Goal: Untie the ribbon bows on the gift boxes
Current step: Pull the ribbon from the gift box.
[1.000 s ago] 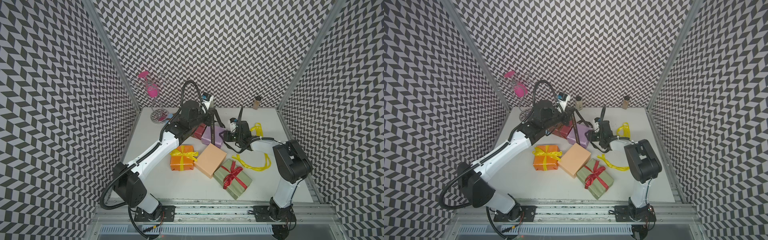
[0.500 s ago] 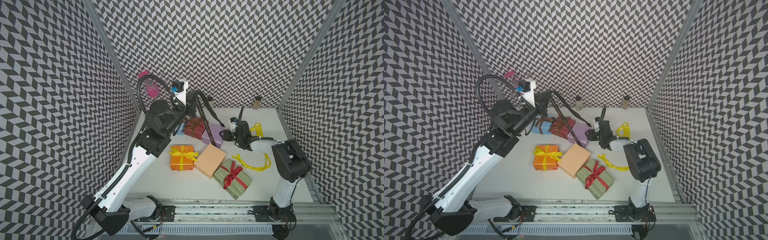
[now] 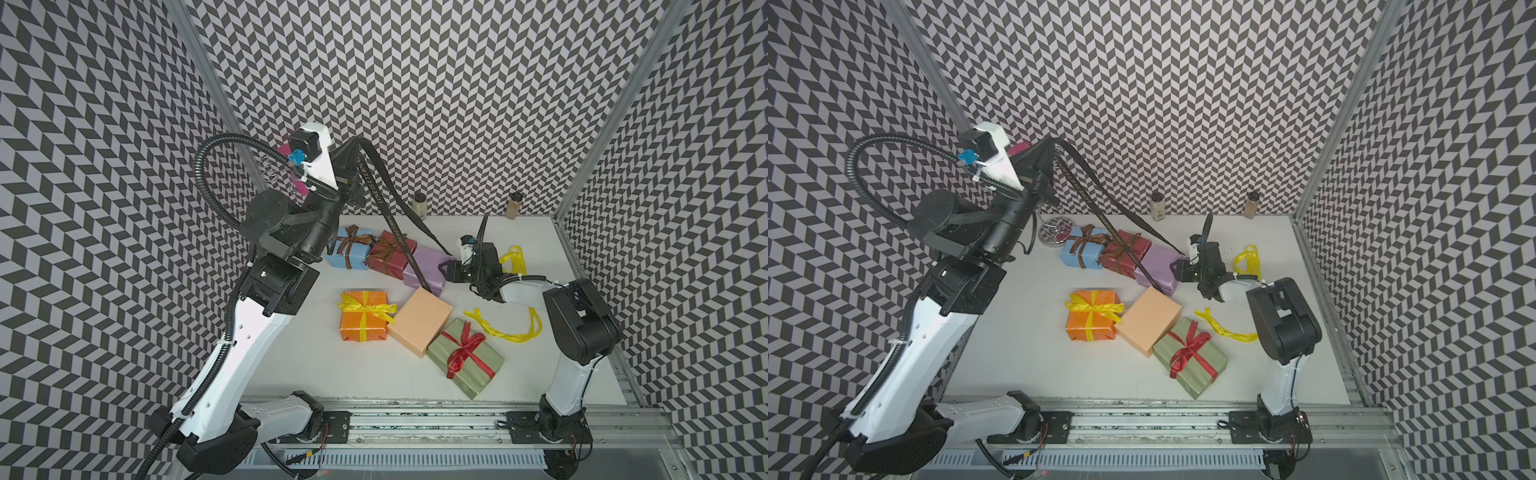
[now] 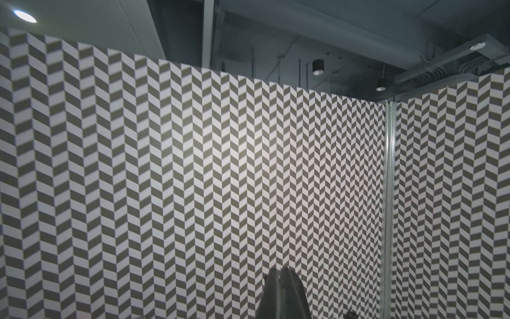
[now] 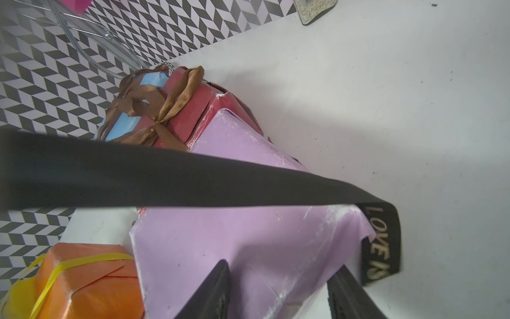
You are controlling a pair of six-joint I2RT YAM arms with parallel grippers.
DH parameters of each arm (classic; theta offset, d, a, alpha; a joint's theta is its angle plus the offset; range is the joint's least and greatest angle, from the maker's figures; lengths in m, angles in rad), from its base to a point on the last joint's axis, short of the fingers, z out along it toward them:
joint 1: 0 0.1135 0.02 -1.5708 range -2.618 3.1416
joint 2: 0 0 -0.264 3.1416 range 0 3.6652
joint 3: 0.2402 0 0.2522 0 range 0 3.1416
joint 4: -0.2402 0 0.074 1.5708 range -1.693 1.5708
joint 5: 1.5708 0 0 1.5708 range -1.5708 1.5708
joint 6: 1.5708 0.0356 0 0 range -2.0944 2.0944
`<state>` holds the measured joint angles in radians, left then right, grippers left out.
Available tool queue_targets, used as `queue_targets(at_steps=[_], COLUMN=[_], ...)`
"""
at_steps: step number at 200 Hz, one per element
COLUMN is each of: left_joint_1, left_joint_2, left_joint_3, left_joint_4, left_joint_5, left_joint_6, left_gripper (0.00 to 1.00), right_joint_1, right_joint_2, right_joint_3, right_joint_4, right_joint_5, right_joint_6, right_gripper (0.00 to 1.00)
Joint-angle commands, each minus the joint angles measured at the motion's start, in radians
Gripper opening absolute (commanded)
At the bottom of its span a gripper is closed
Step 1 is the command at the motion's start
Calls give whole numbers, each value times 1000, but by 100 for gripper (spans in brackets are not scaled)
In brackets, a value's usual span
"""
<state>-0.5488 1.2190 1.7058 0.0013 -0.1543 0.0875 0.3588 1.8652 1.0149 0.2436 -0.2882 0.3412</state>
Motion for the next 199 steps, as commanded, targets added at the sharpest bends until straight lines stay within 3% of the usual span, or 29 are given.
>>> queue_targets(at_steps=[1, 75, 117, 133, 154, 184, 199], left_joint_1=[10, 22, 72, 116, 200, 413, 512], left_joint_2=[-17, 89, 121, 141, 130, 163, 187], left_joint_3=[87, 387, 439, 484, 442, 452, 441], left_joint_4=[102, 46, 22, -46, -69, -224, -278], left_joint_5=[-115, -226, -355, -362, -360, -209, -197], left_joint_6=[100, 320, 508, 497, 456, 295, 228], left_gripper=[0, 0, 0, 0, 0, 0, 0], right_joint_1=[5, 4, 5, 5, 4, 5, 5], right_joint_2=[46, 42, 28, 22, 11, -35, -59], right_joint_3=[-36, -32, -26, -25, -25, -39, -39], right_joint_4=[-102, -109, -116, -123, -132, -141, -153], right_joint_5=[30, 25, 12, 12, 14, 18, 25], right_joint_6=[-16, -27, -43, -52, -59, -63, -70], right_gripper=[55, 55, 55, 55, 55, 55, 56])
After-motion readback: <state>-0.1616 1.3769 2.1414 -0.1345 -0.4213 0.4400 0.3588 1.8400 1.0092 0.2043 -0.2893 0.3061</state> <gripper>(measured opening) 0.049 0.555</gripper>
